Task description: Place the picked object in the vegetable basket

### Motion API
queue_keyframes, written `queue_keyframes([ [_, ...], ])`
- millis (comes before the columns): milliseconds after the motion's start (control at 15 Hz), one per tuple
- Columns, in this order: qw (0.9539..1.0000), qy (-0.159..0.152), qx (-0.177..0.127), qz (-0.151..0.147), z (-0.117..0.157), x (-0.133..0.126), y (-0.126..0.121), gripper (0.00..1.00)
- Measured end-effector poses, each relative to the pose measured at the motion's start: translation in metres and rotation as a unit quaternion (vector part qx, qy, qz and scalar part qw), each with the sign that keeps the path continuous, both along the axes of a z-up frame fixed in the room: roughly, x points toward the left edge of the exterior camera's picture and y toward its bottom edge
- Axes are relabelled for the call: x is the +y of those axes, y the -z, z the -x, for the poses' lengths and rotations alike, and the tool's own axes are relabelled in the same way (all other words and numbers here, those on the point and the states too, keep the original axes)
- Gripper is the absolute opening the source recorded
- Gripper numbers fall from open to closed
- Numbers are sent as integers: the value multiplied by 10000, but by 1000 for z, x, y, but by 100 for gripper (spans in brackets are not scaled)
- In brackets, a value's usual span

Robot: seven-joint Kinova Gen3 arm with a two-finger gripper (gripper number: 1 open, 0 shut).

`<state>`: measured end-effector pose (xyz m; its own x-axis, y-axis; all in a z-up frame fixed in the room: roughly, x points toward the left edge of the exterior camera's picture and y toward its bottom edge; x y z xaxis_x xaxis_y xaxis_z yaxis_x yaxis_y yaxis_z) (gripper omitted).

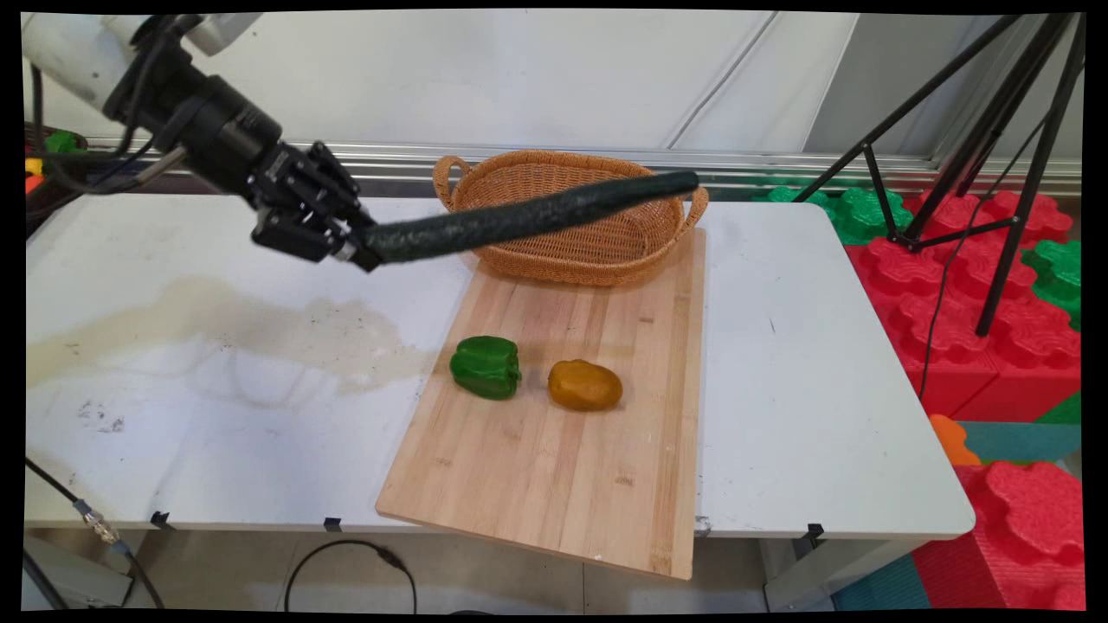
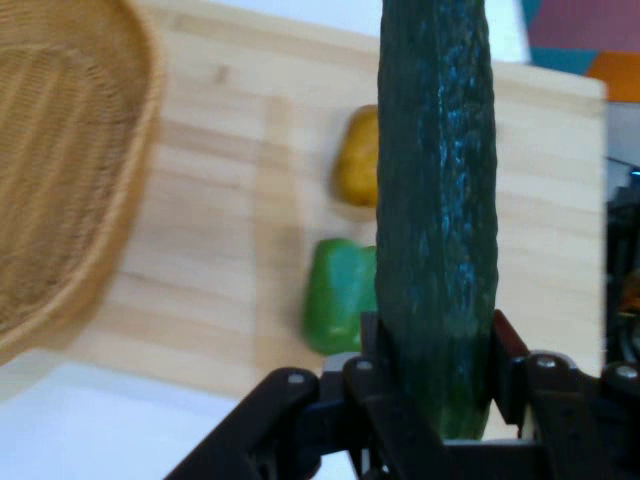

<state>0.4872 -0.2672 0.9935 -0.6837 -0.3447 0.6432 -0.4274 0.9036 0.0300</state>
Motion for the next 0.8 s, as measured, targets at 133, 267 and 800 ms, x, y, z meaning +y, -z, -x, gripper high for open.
queue_keyframes([
  [133,9998,-189,-62,73,-5,-12,5,0],
  [267,9988,-428,-148,173,-8,-27,13,0],
  [800,9922,-929,-541,626,0,-96,55,0],
])
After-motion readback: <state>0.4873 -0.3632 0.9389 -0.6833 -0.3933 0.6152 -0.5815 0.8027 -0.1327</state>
